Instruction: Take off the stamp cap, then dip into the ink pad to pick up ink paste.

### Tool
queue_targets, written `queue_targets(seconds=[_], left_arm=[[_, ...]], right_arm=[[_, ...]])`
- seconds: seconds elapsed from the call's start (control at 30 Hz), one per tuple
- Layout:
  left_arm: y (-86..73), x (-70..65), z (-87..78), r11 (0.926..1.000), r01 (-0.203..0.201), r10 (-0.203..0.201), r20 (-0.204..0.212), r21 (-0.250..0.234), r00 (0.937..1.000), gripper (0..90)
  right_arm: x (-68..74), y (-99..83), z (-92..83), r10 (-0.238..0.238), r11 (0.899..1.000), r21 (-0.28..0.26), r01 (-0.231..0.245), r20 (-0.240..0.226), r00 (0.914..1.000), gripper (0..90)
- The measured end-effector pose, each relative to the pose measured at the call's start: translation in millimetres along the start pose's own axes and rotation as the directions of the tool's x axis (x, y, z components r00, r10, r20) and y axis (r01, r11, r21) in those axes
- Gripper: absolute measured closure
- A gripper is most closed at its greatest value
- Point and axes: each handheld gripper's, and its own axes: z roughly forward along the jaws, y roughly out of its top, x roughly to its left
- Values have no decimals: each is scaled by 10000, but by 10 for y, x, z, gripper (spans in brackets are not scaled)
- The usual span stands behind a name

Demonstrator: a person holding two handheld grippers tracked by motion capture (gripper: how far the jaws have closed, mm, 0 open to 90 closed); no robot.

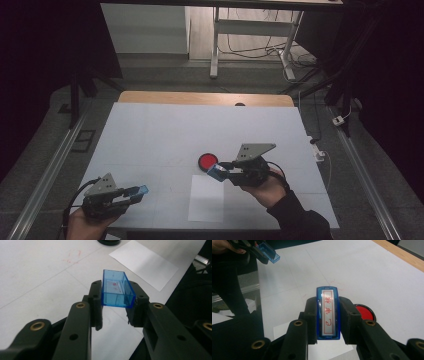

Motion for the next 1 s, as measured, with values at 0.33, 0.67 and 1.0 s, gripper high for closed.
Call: queue_targets(seconds=[0.33,0.67,1.0], left_arm=[[-21,1,-15,9999,108,-107,-109,91,9999,689],[-18,10,0,9997,135,-133,-80,211,9999,689],[-18,21,6,9995,184,-185,13,265,9998,689]], right_arm=[[-6,-10,8,52,10000,21,-52,-4,10000,701],[-48,-2,42,265,9996,95,-266,88,9996,701],[-140,19,112,443,9986,268,-449,227,9988,701]])
